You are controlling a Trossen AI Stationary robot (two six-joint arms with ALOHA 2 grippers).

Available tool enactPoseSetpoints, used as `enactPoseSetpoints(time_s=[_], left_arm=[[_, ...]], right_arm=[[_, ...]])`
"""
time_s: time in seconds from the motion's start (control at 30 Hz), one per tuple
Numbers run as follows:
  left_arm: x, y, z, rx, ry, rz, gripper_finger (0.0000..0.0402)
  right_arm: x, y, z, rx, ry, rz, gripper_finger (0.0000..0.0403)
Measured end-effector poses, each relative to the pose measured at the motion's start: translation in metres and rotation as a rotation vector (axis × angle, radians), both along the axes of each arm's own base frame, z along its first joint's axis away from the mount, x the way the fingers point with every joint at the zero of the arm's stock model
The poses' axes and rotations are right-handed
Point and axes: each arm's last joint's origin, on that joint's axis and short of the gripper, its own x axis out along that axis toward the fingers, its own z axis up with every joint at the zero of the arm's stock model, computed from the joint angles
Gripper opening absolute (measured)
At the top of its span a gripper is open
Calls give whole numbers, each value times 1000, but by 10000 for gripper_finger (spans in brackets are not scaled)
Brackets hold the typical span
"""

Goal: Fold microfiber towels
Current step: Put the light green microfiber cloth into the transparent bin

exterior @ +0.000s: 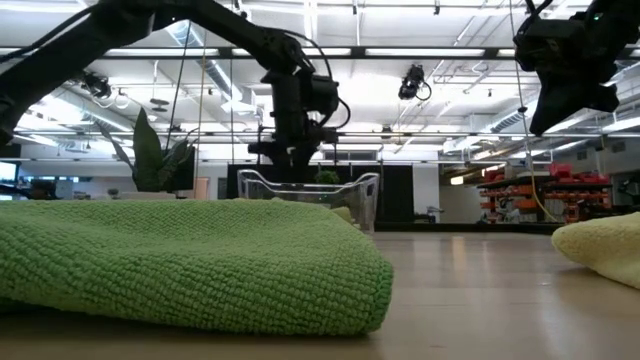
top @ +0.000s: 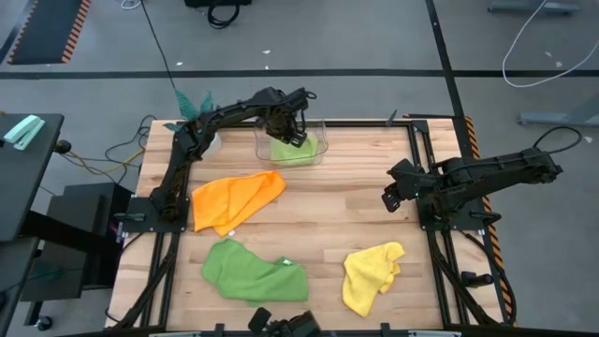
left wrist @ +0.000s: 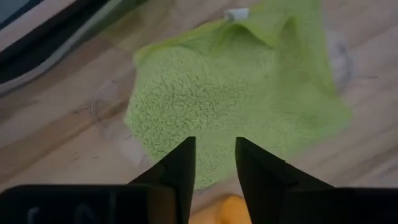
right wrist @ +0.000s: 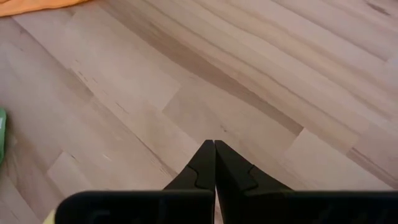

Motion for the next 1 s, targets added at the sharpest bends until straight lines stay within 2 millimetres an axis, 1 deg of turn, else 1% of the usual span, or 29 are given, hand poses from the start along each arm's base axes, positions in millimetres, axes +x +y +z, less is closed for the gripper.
enactPoseSetpoints(time_s=[0.37,0.57,0.73,1.0], left_arm=[[6,2,-30,-16,88,-29,42],[11,0,-46,-39,110,-59,13],[14,1,-54,-39,112,-68,9],[17,4,-67,-56,110,-67,28]], right_arm=[[1,0,0,4,-2,-6,7],[3,1,-1,3,3,-7,7],[8,1,-3,7,-1,-13,7],[16,3,-6,25,6,-7,7]])
